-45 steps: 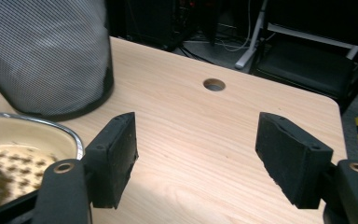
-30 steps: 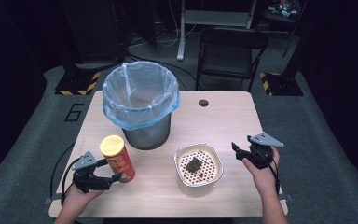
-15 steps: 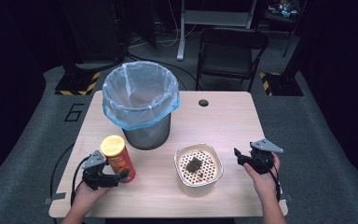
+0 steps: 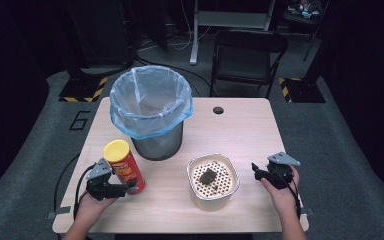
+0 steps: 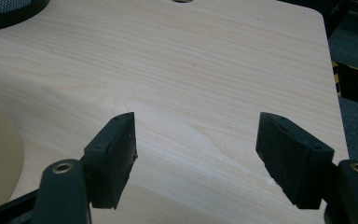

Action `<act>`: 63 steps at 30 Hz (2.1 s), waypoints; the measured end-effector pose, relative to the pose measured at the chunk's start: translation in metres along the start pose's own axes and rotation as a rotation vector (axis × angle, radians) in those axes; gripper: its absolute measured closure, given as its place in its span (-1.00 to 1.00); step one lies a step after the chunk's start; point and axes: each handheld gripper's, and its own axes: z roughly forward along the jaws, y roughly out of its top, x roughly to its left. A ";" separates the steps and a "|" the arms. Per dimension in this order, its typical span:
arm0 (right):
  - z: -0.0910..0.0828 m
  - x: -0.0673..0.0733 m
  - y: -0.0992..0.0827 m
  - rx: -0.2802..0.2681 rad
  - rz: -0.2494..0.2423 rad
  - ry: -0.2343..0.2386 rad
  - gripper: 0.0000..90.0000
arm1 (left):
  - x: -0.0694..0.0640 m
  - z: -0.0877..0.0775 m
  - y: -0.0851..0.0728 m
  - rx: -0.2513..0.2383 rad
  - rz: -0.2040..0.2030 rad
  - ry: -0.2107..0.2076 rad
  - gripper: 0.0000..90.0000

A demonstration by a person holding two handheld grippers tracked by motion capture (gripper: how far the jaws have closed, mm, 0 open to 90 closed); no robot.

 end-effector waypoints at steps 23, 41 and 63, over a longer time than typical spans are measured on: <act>-0.002 -0.013 -0.013 0.011 0.061 0.012 -0.37 | -0.037 -0.047 0.153 0.009 0.086 -0.068 -0.47; 0.000 -0.010 -0.014 0.022 0.053 0.017 -0.37 | -0.025 -0.076 0.250 -0.044 0.078 -0.071 -0.47; 0.005 -0.010 -0.017 0.047 0.039 0.032 -0.36 | 0.010 -0.044 0.296 -0.025 0.020 0.023 -0.47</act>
